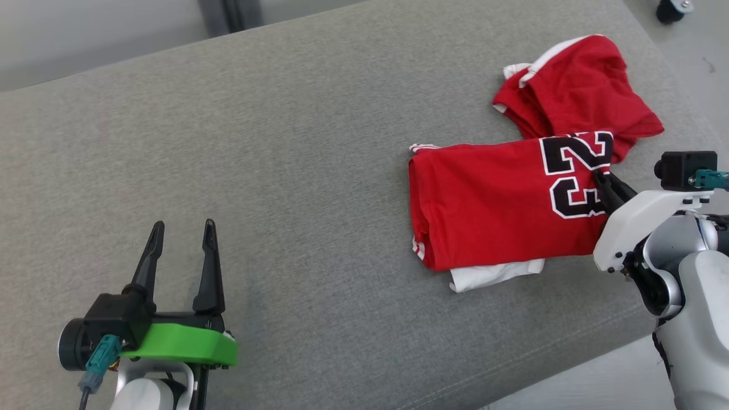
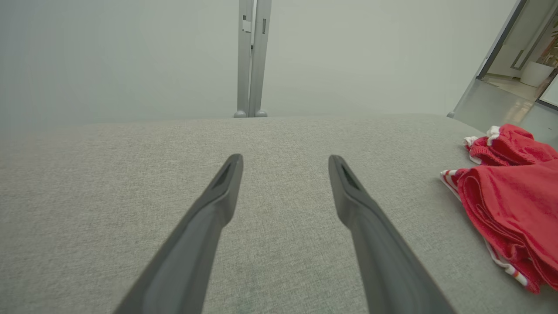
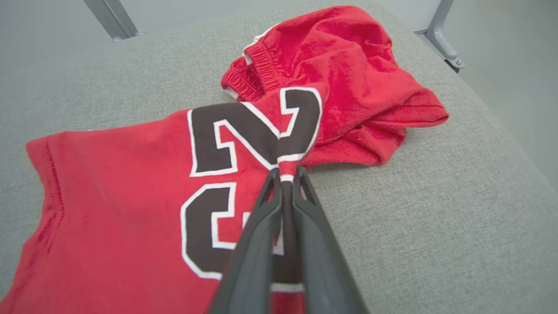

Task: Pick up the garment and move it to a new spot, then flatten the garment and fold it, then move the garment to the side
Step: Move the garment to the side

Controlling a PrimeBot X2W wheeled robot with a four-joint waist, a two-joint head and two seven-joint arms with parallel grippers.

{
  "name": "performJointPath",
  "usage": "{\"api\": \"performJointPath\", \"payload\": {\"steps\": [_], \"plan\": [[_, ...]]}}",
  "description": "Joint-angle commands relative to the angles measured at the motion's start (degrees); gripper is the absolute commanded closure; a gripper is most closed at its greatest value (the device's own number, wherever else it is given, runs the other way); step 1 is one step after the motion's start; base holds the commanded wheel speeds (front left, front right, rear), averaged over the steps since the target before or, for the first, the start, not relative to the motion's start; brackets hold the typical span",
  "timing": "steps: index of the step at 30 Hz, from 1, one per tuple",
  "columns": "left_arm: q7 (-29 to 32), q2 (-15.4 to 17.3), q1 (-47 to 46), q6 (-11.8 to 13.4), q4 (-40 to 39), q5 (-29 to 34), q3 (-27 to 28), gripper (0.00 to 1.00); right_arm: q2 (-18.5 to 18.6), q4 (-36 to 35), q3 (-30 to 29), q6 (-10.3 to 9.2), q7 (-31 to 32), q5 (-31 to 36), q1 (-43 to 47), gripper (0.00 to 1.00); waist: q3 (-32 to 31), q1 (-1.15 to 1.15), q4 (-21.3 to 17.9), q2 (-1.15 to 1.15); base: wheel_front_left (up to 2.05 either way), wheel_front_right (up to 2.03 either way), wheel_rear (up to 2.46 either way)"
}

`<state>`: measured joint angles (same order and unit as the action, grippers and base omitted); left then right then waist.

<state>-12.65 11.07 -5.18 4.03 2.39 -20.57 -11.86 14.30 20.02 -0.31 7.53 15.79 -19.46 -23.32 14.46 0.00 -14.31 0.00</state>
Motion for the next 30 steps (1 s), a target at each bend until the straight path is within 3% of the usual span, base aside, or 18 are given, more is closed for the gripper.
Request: {"api": "performJointPath", "payload": {"steps": [1,10,19,30], "plan": [[0.38,0.70,-0.68,-0.06,-0.19,0.56,-0.10,0.00,-0.29,-0.21,0.17,-0.10,-0.48,-0.07,0.73,1.00,2.44,0.00,-7.22,0.00,0.00,0.00,0.00],[1.61,1.00,0.19,-0.12,-0.09,0.43,-1.15,0.00,-0.27,0.99,1.08,-0.10,-2.86,-0.41,-1.71,1.00,0.95,0.00,-6.05,0.00,0.00,0.00,0.00],[0.57,-0.34,0.67,0.09,1.18,-0.53,-1.87,0.00,2.04,5.79,1.19,-0.10,-4.77,0.63,-10.76,1.00,-1.30,0.00,0.28,0.00,0.00,0.00,0.00],[-1.01,-1.71,0.68,-0.25,3.27,-1.57,-2.02,0.00,5.92,17.85,-2.80,-0.10,-5.65,4.45,-21.51,1.00,-2.64,0.00,7.35,0.00,0.00,0.00,0.00]]}}
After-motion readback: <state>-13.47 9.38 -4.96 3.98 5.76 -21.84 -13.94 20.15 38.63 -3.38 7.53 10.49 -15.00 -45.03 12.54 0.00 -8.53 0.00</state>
